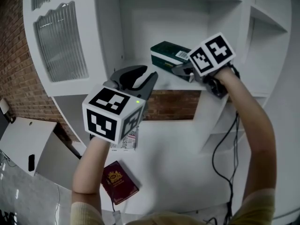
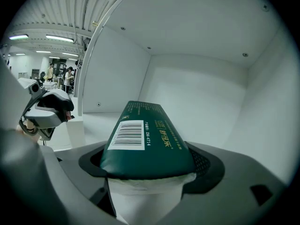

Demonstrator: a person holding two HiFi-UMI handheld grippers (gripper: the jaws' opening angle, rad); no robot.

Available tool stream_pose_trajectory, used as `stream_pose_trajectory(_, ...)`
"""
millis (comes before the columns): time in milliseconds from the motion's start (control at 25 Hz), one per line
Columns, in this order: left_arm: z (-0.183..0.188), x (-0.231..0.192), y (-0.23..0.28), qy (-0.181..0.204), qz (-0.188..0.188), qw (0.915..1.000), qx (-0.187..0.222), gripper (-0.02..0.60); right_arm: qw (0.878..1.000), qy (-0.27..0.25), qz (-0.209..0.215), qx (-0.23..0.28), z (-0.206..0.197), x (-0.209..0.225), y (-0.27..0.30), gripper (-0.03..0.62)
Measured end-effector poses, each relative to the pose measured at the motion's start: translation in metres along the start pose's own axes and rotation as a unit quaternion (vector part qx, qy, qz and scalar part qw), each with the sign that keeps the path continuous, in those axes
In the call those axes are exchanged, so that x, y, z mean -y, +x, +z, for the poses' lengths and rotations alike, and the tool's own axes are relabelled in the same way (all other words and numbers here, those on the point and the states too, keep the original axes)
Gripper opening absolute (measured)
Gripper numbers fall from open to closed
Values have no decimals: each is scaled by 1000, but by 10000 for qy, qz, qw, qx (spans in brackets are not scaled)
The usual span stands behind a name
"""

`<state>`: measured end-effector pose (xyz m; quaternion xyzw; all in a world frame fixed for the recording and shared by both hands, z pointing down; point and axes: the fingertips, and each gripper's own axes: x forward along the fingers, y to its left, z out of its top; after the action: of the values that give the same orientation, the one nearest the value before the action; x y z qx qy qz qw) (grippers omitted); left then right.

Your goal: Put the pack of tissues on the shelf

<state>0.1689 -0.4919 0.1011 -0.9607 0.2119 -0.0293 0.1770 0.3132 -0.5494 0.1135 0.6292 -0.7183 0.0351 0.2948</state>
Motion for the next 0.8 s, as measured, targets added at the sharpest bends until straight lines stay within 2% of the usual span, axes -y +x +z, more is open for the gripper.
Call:
stream_pose_trajectory(200,-6,-7,6,-34,117,9999,-17,100,9999,-35,94,-62,-4,0,12,430)
stream_pose_trajectory(400,-11,-9,7,-63,153,9999,-42,100,9996,-224,29,180,-2,-2,12,430)
stream_pose_trajectory(600,-11,-12,2,-104,164,9998,3,100,9982,-462,-219,300,2,-2,9,430)
stream_pose_trajectory(800,-11,-17,-8,-184,236,9995,28,101,9954,-598,-645,374,4,3,5,430)
